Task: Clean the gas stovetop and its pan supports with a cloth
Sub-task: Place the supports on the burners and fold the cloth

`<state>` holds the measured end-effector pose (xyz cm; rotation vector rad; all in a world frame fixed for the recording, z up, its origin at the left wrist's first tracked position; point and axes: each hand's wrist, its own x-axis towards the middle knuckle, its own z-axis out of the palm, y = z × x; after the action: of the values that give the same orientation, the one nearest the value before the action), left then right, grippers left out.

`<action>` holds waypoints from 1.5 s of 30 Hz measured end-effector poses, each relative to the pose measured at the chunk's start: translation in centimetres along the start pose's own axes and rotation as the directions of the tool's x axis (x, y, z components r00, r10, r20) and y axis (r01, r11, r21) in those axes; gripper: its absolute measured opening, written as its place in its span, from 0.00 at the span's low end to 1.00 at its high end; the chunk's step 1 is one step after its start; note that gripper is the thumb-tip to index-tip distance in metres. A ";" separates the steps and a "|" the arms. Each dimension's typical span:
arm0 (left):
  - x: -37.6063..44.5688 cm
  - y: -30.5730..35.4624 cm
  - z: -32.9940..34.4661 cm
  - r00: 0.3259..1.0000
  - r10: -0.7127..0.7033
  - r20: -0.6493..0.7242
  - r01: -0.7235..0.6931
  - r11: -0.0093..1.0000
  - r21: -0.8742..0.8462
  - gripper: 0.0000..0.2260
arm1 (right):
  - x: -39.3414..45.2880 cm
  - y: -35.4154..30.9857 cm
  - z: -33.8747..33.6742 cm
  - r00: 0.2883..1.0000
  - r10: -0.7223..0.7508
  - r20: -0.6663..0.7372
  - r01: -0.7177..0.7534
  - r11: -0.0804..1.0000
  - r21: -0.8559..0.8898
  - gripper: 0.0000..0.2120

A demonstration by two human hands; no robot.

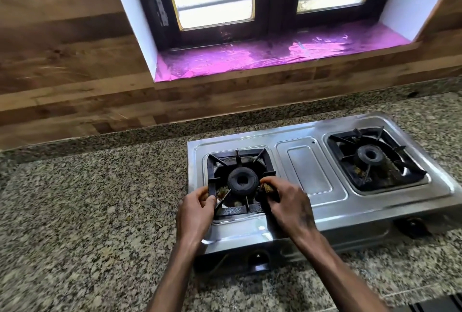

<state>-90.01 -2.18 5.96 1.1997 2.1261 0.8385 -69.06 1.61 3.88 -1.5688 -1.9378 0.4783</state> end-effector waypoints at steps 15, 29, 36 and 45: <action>-2.4 0.4 1.1 0.931 0.357 -0.072 -0.333 0.915 0.227 0.05 | 0.2 0.3 -3.2 0.970 0.194 0.145 -0.241 0.846 0.475 0.18; -4.3 8.7 5.4 0.883 0.335 0.327 -0.189 0.894 -0.406 0.03 | -1.5 2.0 -8.9 0.892 0.264 0.368 -0.426 0.210 0.880 0.21; -5.7 9.2 4.4 0.837 0.341 0.428 0.013 0.770 -0.638 0.05 | -2.5 1.7 -10.1 0.844 0.512 0.159 -0.315 0.234 0.920 0.25; -6.0 9.7 3.5 0.721 0.384 0.577 -0.063 0.865 -0.497 0.09 | -2.1 0.1 -11.2 0.915 0.374 0.149 -0.277 0.316 0.908 0.28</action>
<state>-79.59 -2.68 11.79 1.2731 1.1354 0.7867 -61.48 -1.35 11.91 -1.1057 -0.8475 1.3655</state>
